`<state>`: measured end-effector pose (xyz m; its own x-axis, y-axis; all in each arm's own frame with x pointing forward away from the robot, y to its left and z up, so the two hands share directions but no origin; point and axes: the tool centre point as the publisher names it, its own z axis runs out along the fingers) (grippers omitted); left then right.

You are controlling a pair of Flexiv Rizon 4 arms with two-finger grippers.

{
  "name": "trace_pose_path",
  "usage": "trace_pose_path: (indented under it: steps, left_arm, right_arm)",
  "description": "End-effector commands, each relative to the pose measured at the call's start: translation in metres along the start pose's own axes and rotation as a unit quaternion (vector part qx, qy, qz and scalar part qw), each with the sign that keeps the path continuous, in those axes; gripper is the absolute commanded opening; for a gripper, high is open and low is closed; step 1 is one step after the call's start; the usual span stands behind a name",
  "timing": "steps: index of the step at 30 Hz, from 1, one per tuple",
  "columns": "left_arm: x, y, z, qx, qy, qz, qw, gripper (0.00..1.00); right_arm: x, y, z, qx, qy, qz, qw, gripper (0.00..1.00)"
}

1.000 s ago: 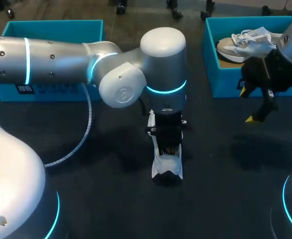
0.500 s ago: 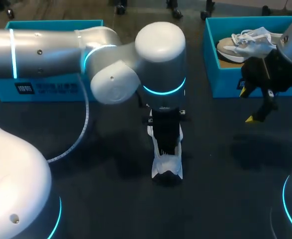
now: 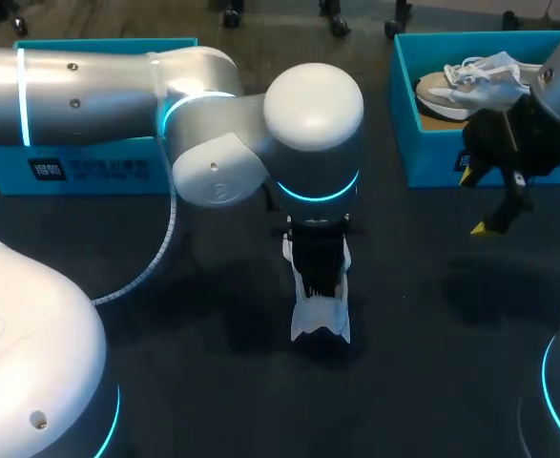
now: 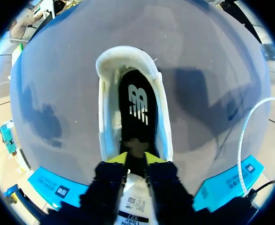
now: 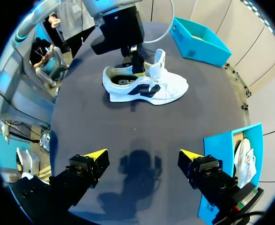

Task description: Take the shoe out of the shoebox, open the shoe tongue, remove and reinsert the insole, then place the shoe into the shoebox

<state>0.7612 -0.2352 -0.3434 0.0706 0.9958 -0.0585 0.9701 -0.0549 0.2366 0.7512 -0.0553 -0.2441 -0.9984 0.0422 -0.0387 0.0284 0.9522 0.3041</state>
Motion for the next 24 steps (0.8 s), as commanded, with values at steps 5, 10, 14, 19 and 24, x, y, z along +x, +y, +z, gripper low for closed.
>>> trace_pose_path:
  steps: [5,10,14,19,24]
  left_arm:
    - [0.007,0.001,0.0,0.002,0.014,0.005,1.0,1.0]
    - [0.011,0.002,-0.002,0.013,0.025,0.018,0.999,1.0]
    - [0.015,0.006,0.001,0.012,0.027,0.016,0.999,1.0]
    - [0.016,0.01,0.002,0.012,0.03,0.015,0.999,1.0]
    - [0.016,0.015,0.003,0.014,0.034,0.018,0.999,1.0]
  right_arm:
    - [0.001,0.0,0.001,0.001,-0.001,0.0,1.0,1.0]
    - [0.001,0.0,0.001,0.001,-0.001,0.0,1.0,1.0]
    - [0.001,0.0,0.001,0.001,-0.001,0.0,1.0,1.0]
    - [0.001,0.0,0.001,0.001,-0.001,0.0,1.0,1.0]
    - [0.001,0.0,0.001,0.001,-0.001,0.0,1.0,1.0]
